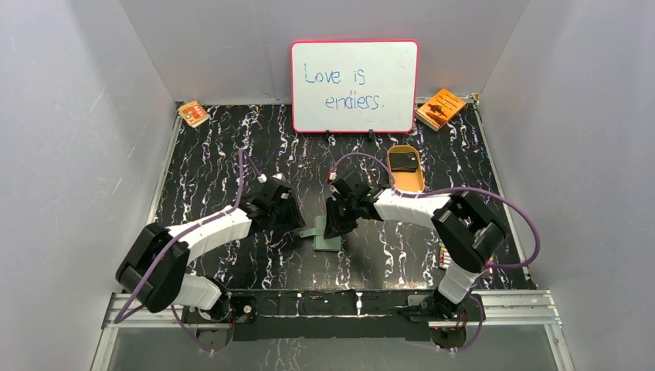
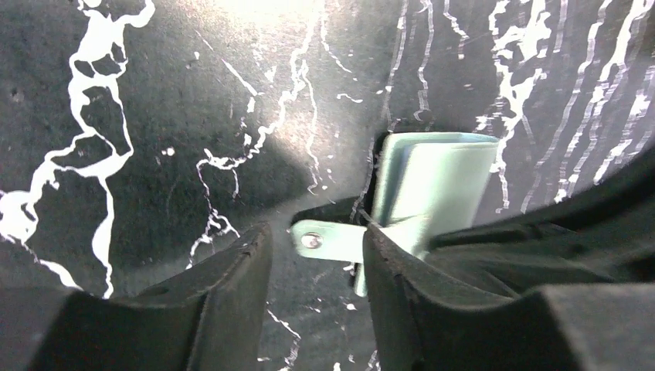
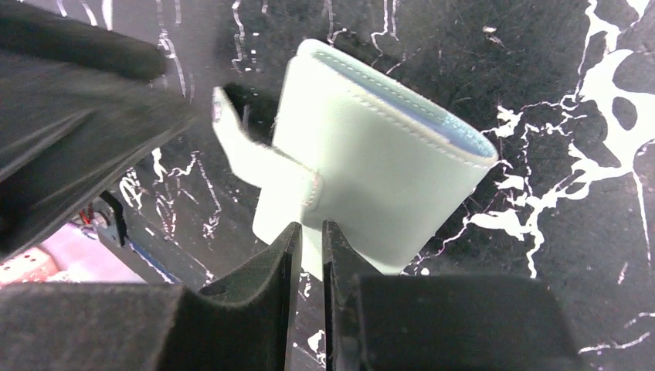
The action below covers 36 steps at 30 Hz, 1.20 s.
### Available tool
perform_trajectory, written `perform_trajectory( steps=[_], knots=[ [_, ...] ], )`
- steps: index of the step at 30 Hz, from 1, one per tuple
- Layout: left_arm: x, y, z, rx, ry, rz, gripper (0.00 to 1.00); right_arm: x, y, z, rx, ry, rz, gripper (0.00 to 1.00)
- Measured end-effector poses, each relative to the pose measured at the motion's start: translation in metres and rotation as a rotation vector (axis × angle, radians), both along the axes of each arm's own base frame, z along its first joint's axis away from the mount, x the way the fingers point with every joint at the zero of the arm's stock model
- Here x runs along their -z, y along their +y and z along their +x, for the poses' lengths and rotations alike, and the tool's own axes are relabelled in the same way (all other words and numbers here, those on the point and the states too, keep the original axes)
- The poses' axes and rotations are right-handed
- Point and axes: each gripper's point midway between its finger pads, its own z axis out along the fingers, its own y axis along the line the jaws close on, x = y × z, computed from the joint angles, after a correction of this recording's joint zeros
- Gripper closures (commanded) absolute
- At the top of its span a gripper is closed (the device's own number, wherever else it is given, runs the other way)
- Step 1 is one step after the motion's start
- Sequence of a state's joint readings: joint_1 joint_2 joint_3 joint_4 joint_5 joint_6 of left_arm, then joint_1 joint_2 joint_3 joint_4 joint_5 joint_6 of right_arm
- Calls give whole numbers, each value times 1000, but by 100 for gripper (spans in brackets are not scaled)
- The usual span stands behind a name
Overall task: Put the credit cards into the card holder
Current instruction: Pick up the card holder from the center of the board.
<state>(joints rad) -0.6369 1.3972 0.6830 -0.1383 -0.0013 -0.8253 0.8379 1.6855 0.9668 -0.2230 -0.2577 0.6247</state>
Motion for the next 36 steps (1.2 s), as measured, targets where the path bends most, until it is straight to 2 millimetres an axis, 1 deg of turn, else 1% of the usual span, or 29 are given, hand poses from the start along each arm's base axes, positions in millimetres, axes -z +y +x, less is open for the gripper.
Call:
perform_trajectory(
  steps=[2, 5, 8, 11, 14, 18, 19, 20, 21, 27, 32, 36],
  knots=[
    [-9, 1, -1, -2, -18, -11, 44, 7, 0, -1, -2, 16, -8, 78],
    [-22, -2, -3, 8, -36, -41, 39, 5, 3, 0, -3, 13, -1, 78],
    [-24, -10, -8, 38, -29, -51, 37, 7, 3, 1, -3, 16, -3, 78],
    [-19, -25, -21, 100, -7, -40, 38, 7, 4, 2, -3, 15, -2, 78],
    [-9, -35, -30, 144, 21, -16, 41, 7, 4, 2, -3, 15, -2, 78],
    [9, -35, -33, 159, 62, 27, 48, 7, 4, 2, -3, 15, -2, 76],
    [8, -36, -31, 157, 57, 31, 50, 7, 4, 2, -3, 15, -2, 76],
    [9, -36, -28, 154, 51, 40, 56, 7, 4, 2, -3, 15, -2, 71],
    [10, -36, -25, 150, 46, 51, 57, 7, 4, 2, -2, 16, -1, 69],
    [13, -37, -21, 136, 39, 53, 69, -3, 3, 2, 8, -3, 8, 62],
    [13, -40, -20, 127, 40, 40, 75, -19, -7, 2, 31, -34, 18, 54],
    [14, -41, -20, 121, 40, 28, 77, -32, -20, 3, 75, -64, 52, 44]
  ],
)
